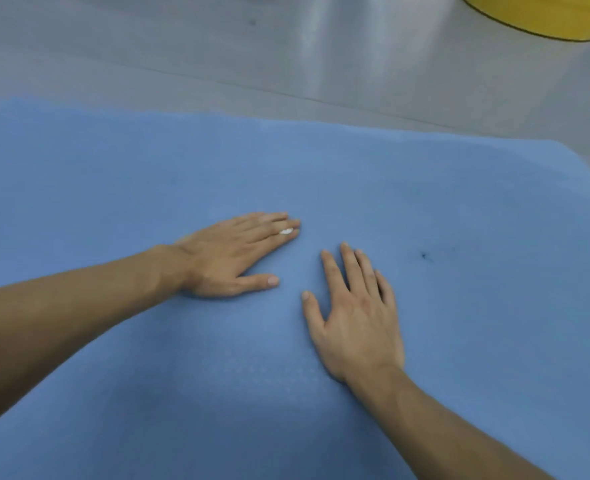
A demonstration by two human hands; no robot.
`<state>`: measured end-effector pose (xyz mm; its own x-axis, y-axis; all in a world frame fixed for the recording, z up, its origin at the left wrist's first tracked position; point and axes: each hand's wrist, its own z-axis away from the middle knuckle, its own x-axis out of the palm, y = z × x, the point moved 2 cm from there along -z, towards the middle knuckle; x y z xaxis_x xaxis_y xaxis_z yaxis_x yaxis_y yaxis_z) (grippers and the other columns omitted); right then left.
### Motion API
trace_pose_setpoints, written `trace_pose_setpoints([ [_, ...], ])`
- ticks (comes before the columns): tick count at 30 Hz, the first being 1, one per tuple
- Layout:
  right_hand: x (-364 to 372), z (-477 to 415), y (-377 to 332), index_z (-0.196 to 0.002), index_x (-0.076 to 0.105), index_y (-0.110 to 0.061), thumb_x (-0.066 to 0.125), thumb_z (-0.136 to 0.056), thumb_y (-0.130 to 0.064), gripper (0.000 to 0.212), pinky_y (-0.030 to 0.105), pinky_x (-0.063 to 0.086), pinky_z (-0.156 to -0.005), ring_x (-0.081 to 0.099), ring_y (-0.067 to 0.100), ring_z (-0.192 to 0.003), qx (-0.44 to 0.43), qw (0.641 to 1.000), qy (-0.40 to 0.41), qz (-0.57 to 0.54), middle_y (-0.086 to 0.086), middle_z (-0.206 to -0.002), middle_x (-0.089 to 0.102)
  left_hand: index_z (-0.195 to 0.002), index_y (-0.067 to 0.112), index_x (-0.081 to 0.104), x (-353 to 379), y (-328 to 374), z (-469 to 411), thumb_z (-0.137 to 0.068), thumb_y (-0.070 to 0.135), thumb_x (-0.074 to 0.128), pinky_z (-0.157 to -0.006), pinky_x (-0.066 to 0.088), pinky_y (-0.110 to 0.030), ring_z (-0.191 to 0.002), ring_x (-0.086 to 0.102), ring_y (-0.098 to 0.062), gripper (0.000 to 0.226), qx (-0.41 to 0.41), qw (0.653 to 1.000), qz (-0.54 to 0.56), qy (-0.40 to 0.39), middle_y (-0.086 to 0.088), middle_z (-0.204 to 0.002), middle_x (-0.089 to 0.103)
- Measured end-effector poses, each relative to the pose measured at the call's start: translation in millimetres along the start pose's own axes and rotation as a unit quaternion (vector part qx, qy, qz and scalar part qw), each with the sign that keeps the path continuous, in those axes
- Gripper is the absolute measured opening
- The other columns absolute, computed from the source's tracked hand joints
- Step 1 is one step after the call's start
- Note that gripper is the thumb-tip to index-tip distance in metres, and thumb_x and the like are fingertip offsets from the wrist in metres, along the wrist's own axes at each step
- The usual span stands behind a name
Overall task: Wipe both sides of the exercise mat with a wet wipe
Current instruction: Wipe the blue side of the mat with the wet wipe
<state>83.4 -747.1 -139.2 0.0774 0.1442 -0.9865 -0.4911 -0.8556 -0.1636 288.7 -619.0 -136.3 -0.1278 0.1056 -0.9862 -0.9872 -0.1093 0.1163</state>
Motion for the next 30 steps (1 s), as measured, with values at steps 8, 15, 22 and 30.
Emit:
trace_pose_setpoints([
  [8,0,0,-1,-0.160,0.024,-0.030,0.014,-0.096,-0.060,0.072,0.040,0.013,-0.125,0.009,0.016,-0.156,0.005,1.000,0.008,-0.002,-0.002,-0.169,0.016,-0.163,0.010,0.011,10,85,110,-0.100,0.070,0.038,-0.126,0.012,-0.042,-0.158,0.001,-0.019,0.091,0.091,0.996,0.002,-0.018,-0.002,-0.172,0.003],
  [15,0,0,-3,-0.159,0.029,-0.028,0.016,-0.094,-0.060,0.073,0.041,0.015,-0.125,0.013,0.017,-0.156,0.010,1.000,0.009,0.003,-0.001,-0.168,0.020,-0.164,0.014,0.011,18,85,112,-0.100,0.071,0.035,-0.125,0.011,-0.040,-0.158,0.001,-0.017,0.089,0.018,0.999,0.026,0.004,0.001,-0.172,0.005],
  [22,-2,0,-3,-0.160,0.025,-0.030,0.019,-0.096,-0.060,0.072,0.041,0.013,-0.125,0.010,0.017,-0.156,0.008,1.000,0.001,0.003,-0.001,-0.169,0.016,-0.164,0.022,-0.003,5,7,9,-0.090,0.078,0.007,-0.128,-0.001,-0.033,-0.154,-0.016,-0.003,0.093,-0.159,0.985,0.063,0.031,0.010,-0.170,-0.010],
  [30,1,0,-1,-0.161,0.021,-0.032,0.019,-0.096,-0.061,0.071,0.041,0.010,-0.126,0.003,0.014,-0.156,0.001,1.000,-0.002,-0.005,-0.004,-0.170,0.010,-0.163,0.009,0.008,-9,-62,-65,-0.099,0.068,0.032,-0.127,0.001,-0.033,-0.158,0.002,-0.017,0.089,-0.295,0.950,0.071,0.072,-0.003,-0.172,0.003],
])
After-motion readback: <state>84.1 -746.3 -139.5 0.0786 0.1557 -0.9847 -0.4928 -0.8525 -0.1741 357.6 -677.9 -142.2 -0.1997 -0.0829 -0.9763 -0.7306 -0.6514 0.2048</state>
